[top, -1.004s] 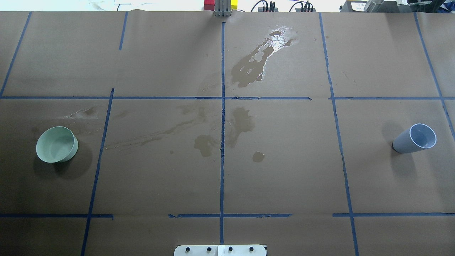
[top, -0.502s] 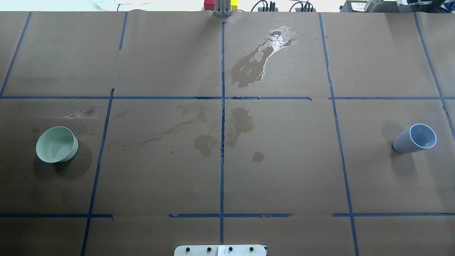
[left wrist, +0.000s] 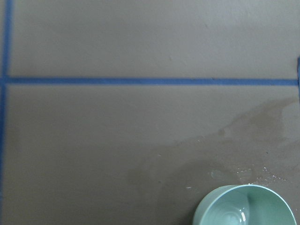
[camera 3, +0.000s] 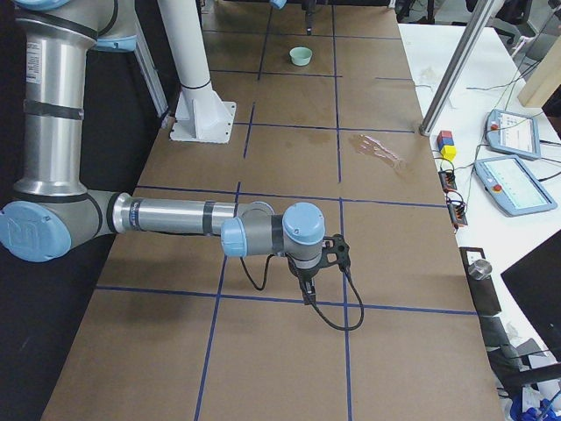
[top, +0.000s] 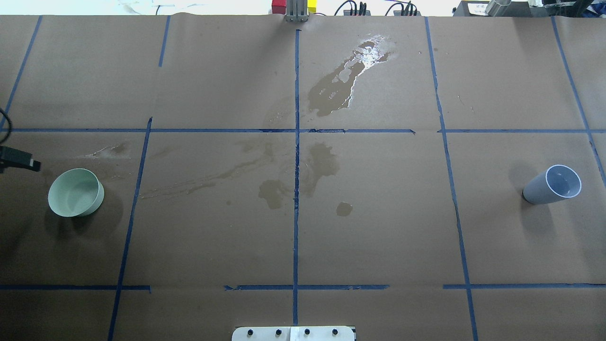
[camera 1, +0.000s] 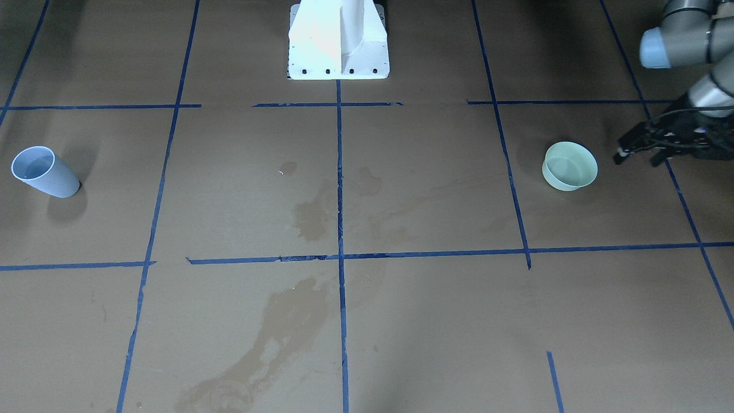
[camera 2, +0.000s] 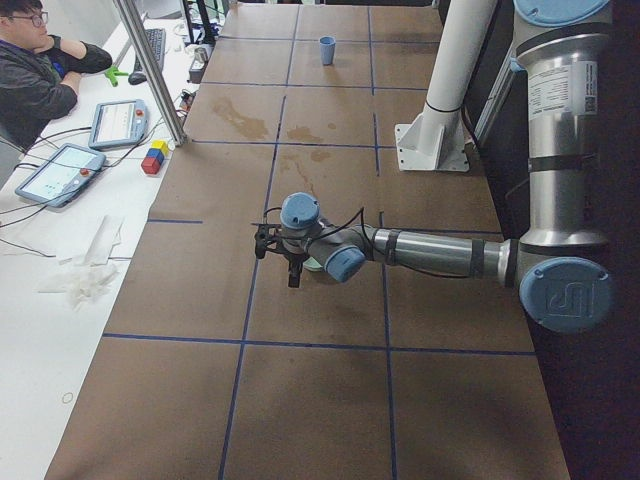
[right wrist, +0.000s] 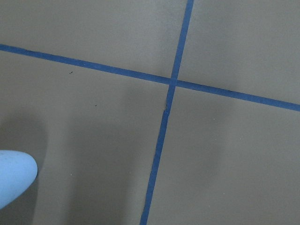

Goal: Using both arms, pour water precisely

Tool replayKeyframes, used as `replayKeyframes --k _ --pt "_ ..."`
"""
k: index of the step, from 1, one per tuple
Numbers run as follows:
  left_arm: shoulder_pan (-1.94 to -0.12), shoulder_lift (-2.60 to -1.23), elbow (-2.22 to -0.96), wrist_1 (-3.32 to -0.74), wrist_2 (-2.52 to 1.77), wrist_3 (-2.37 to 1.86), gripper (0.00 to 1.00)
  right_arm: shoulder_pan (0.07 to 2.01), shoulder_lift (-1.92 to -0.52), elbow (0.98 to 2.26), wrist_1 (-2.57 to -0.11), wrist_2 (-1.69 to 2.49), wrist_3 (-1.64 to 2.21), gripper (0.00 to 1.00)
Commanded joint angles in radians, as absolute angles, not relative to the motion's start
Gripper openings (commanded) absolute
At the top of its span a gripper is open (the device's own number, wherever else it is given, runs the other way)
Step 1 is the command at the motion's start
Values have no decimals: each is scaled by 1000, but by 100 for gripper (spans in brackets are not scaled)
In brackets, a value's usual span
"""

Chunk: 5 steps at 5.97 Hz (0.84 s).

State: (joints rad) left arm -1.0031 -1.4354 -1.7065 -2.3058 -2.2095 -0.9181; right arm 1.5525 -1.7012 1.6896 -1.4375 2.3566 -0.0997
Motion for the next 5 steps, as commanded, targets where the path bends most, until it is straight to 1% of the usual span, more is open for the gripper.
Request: replayKeyframes --k 1,2,3,4,5 --pt "-852 -1431 -1688 -2371 -2088 -1049 100 1552 -1701 1689 -1437 2356 -100 100" --pt "-848 -1431 -1684 -2373 -2089 -1046 76 1552 -1701 1689 -1436 2356 -100 100" --pt "-848 -1431 -1669 -2372 -2094 -1043 8 1552 -1701 1689 -1436 2356 -100 100" --pt "-848 -1431 -1667 -2372 -2094 -1042 0 1552 -1701 1689 -1436 2358 -100 100" --pt "-848 -1431 -1667 -2370 -2100 -1042 0 1552 -1701 1689 -1434 2358 -100 100"
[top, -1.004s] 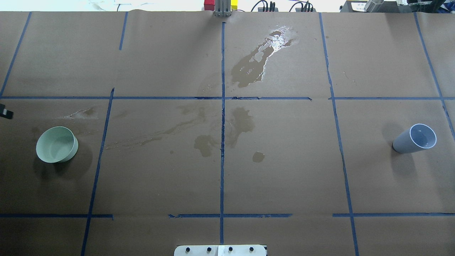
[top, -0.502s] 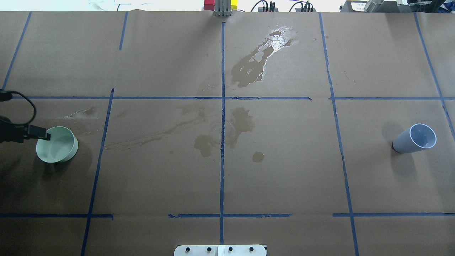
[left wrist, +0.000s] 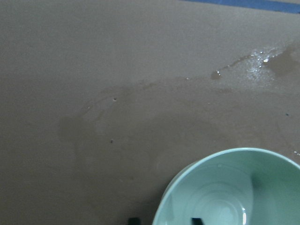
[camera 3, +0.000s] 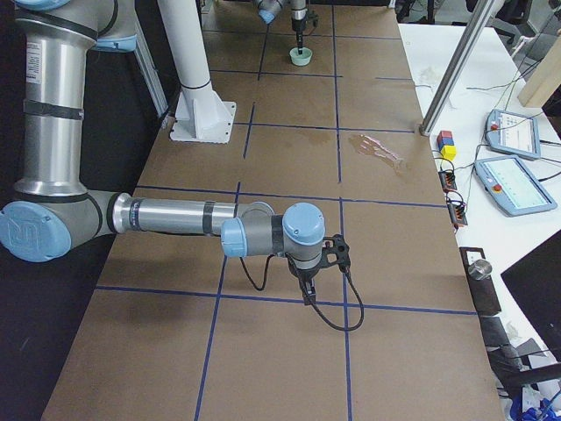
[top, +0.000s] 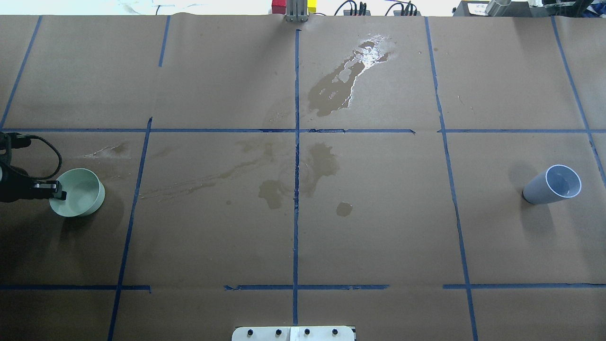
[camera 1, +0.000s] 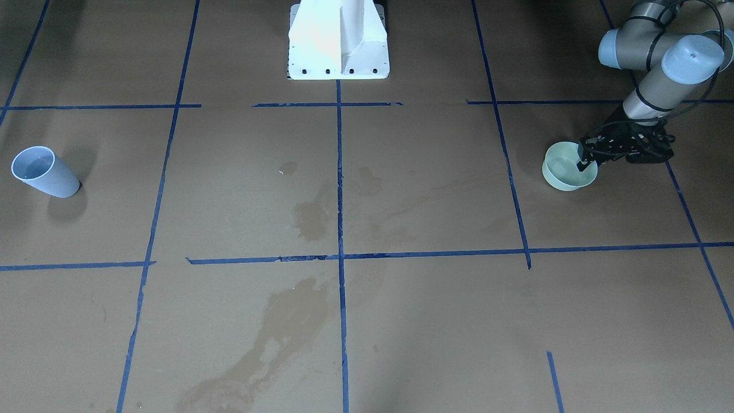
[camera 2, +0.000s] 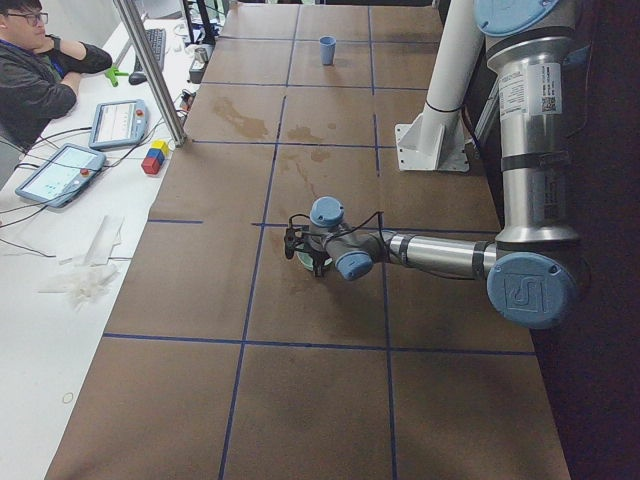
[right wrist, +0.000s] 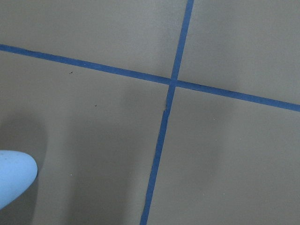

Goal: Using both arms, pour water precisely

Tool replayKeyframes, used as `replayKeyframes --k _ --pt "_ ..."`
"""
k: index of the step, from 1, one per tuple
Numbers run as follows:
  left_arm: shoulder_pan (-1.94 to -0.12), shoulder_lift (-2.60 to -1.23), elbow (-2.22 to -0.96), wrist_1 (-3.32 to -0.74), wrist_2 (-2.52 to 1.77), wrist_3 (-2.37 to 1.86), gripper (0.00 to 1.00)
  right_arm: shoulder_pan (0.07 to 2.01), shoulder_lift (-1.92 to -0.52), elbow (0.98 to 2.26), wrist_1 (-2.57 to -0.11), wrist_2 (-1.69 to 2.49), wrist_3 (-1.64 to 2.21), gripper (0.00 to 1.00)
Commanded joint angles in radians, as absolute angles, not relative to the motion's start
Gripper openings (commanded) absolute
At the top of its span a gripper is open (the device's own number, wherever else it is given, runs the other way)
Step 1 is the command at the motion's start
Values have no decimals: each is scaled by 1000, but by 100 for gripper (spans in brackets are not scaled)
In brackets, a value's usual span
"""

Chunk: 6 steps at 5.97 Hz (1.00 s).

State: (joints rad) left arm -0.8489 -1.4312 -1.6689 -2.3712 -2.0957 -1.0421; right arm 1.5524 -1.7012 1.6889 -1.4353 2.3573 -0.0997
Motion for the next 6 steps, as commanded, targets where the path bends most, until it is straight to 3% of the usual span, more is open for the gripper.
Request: replayKeyframes --k 1,3,5,6 --pt "-850 -1437 -1678 -2362 -2155 -1043 0 1552 -1701 1690 -1434 2358 -100 100" --pt "-867 -1503 -1756 -2333 -2195 -1054 0 1552 -1701 1690 -1434 2359 -100 100" --pt "-870 -1722 -1854 -2026 -2180 -1151 0 1552 -1701 1690 -1434 2359 -100 100" --pt "-855 -1837 -1830 -2013 -2177 -1255 0 1552 -1701 1690 -1434 2359 -100 100"
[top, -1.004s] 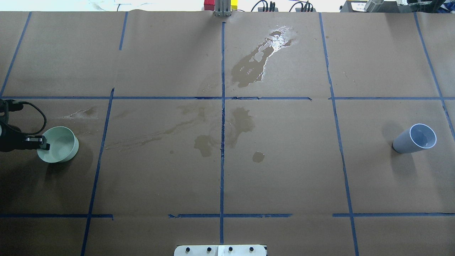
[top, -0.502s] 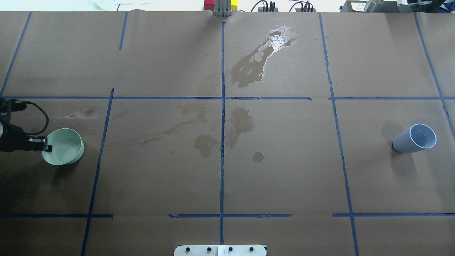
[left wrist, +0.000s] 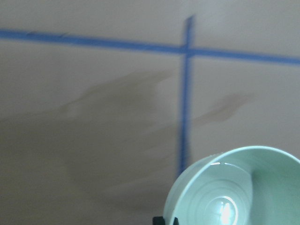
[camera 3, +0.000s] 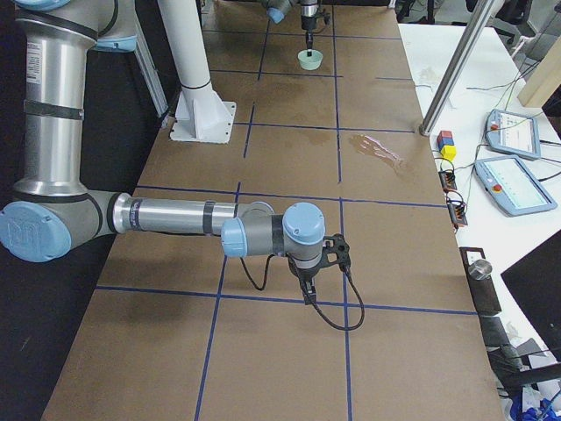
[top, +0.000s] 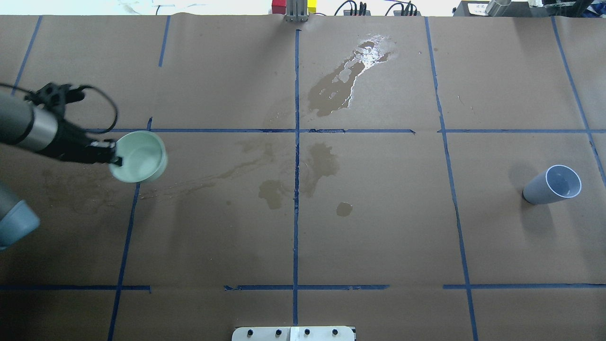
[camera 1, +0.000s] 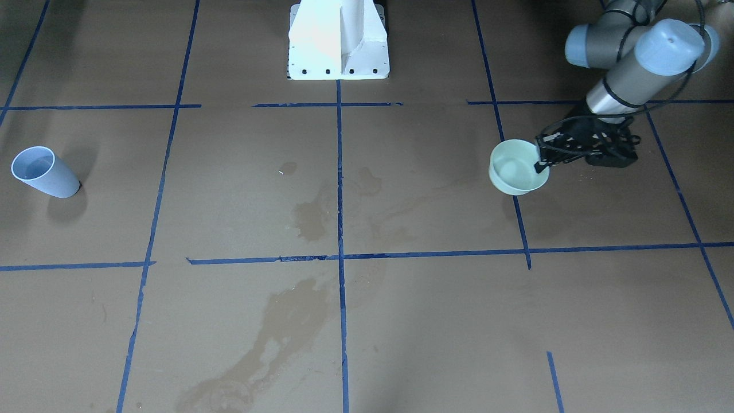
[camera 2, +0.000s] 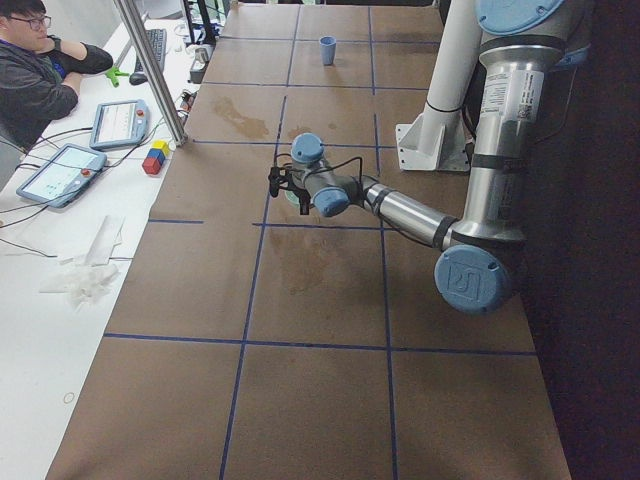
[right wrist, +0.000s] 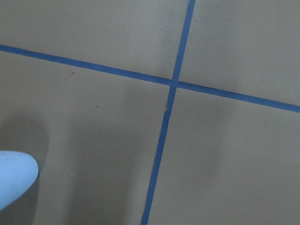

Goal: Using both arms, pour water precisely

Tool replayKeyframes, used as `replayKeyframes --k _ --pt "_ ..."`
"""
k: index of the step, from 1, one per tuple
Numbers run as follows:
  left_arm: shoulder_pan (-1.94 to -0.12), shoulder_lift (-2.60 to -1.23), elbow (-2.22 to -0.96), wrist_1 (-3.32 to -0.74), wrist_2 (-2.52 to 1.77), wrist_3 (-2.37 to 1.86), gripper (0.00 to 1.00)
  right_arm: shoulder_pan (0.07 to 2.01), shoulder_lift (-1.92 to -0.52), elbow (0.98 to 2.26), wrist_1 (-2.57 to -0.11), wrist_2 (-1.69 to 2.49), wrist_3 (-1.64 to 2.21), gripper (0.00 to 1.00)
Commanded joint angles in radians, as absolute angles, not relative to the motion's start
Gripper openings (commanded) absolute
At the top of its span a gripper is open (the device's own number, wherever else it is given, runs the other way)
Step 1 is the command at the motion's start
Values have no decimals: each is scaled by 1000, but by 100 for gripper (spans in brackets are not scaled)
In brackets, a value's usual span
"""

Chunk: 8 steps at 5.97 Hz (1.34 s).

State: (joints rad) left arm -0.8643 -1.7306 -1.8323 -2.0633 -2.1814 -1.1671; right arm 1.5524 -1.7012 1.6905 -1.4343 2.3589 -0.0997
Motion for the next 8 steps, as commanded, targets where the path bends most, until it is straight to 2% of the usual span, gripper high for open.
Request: replayKeyframes --k 1,4,6,7,8 --pt "-775 -1936 -1778 -2011 -2134 -1344 0 1552 -1701 1690 -1434 2359 -100 100" --pt "-475 -2205 -1601 -1922 -1800 -1534 1 1552 -1701 1690 -1434 2359 -100 100" --pt "-436 -2243 -1533 -1925 -1767 -1545 6 1552 -1701 1690 -1434 2359 -100 100" --pt "-436 -2243 -1532 -1925 -1767 -1539 22 1552 -1701 1690 -1434 2359 -100 100" --pt "-439 -2241 -1540 -1922 -1769 -1534 99 1552 -1701 1690 -1434 2359 -100 100"
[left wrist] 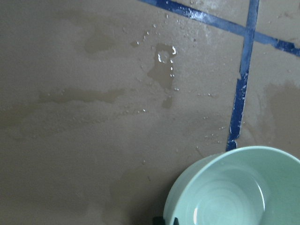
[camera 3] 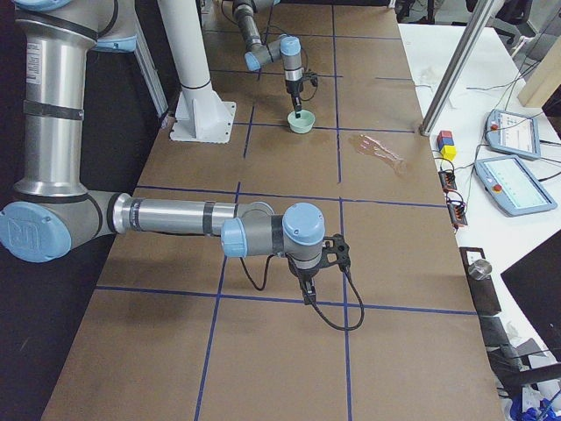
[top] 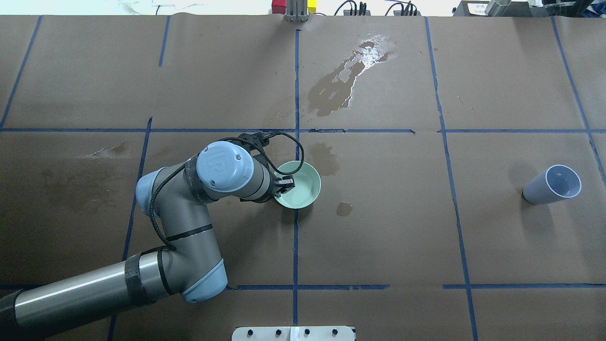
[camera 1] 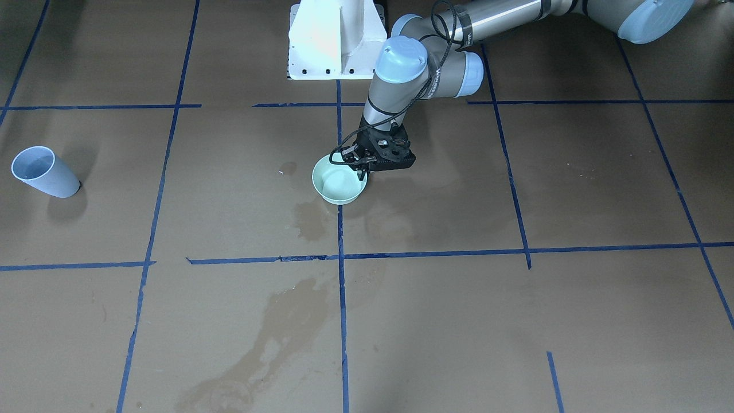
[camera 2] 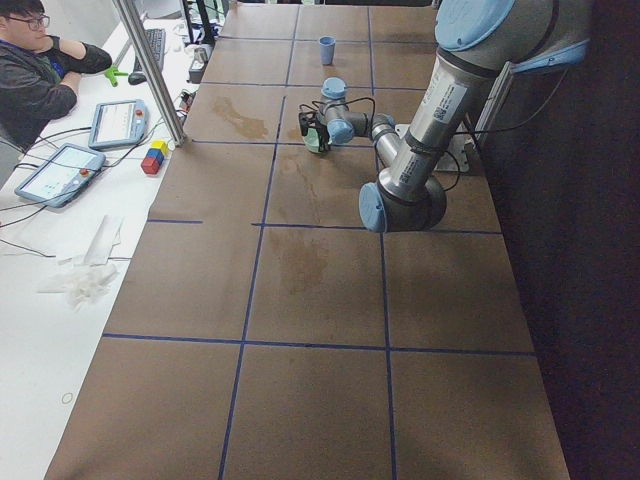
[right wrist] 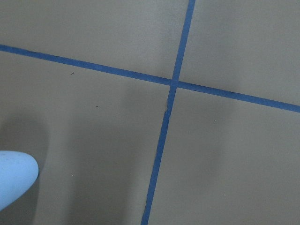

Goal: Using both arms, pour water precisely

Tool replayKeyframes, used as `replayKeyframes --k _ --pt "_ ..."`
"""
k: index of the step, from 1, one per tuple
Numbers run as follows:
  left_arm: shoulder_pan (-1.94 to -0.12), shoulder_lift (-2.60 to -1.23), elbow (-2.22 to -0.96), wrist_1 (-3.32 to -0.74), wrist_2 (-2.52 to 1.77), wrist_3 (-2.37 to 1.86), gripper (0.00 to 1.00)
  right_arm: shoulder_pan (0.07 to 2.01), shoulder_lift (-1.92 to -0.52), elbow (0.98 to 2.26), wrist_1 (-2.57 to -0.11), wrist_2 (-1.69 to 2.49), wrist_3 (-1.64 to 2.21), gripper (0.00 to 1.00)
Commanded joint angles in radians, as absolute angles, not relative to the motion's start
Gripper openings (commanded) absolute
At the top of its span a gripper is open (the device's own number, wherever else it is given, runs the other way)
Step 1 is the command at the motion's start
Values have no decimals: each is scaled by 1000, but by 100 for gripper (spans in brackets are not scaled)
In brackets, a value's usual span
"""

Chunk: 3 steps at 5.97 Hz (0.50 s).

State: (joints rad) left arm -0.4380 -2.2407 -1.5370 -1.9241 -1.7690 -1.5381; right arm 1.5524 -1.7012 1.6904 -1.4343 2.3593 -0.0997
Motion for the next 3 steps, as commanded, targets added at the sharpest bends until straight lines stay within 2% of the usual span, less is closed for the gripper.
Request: replayKeyframes --k 1,2,3 --pt "-460 -2240 -1554 -1919 -1776 -1529 100 1552 -1697 1697 -1433 2361 -100 100" --pt "-513 -2232 -1612 -1834 -1852 -1443 100 1552 -1697 1704 -1433 2362 -100 100" --pt "-573 -2191 -1729 -1728 -1920 -1361 100 1552 -1695 1726 -1439 2371 -98 100"
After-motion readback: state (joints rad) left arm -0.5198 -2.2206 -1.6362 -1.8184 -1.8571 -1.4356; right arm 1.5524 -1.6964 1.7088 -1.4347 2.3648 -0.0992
